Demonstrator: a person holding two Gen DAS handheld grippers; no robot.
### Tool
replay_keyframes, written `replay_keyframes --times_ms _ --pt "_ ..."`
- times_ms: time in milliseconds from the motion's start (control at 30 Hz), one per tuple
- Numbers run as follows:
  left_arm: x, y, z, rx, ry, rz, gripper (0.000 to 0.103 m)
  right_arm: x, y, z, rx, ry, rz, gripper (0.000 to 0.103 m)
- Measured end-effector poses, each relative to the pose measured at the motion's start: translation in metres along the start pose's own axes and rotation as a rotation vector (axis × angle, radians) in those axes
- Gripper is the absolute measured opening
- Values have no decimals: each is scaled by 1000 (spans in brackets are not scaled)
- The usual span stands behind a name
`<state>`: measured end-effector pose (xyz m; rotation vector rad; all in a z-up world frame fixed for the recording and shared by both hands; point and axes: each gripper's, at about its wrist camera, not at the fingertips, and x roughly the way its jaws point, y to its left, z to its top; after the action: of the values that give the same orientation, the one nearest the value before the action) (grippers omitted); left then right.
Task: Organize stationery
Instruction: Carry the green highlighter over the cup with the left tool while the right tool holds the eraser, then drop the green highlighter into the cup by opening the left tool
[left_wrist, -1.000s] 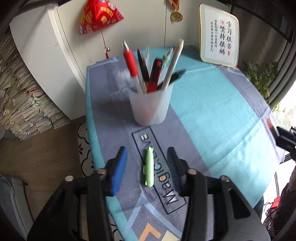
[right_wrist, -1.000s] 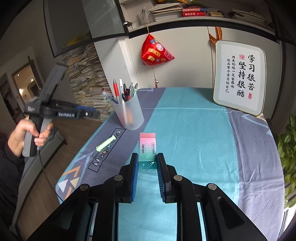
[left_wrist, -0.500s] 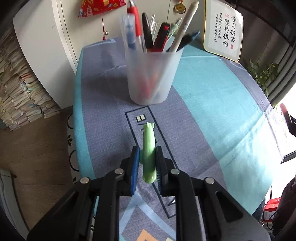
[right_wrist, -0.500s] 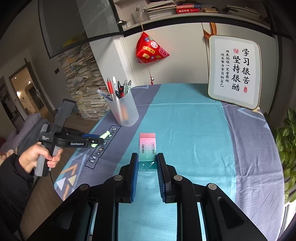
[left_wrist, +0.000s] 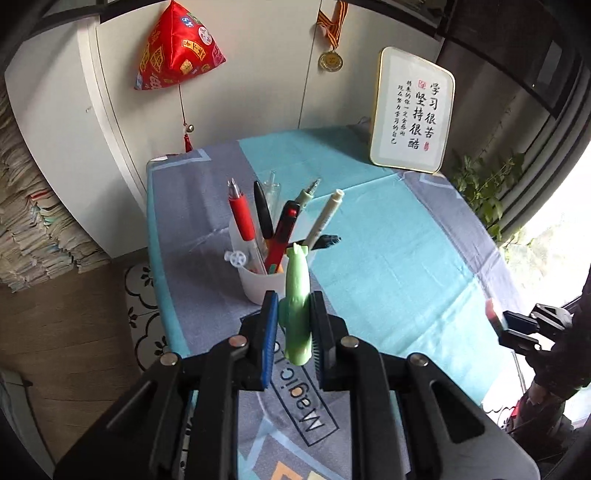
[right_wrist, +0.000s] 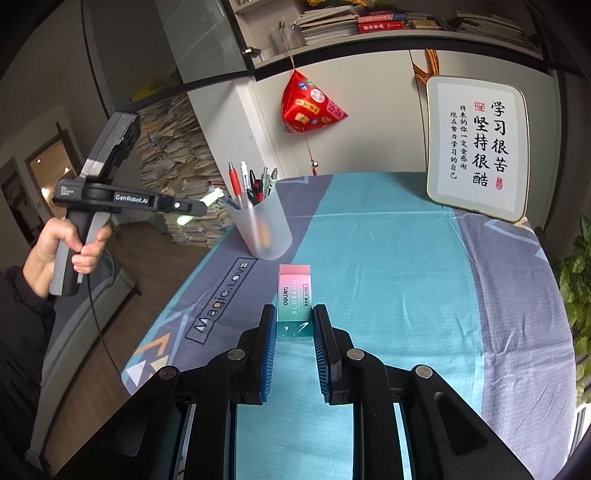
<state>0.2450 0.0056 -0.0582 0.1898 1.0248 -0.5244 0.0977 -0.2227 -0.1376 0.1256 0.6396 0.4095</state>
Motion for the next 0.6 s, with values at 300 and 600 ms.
replay_keyframes --times_ms 300,600 --pt "13 -13 41 117 154 63 15 -10 -13 2 24 -33 -16 21" --pt "36 -9 51 96 154 146 18 -12 -21 -4 48 -33 -12 21"
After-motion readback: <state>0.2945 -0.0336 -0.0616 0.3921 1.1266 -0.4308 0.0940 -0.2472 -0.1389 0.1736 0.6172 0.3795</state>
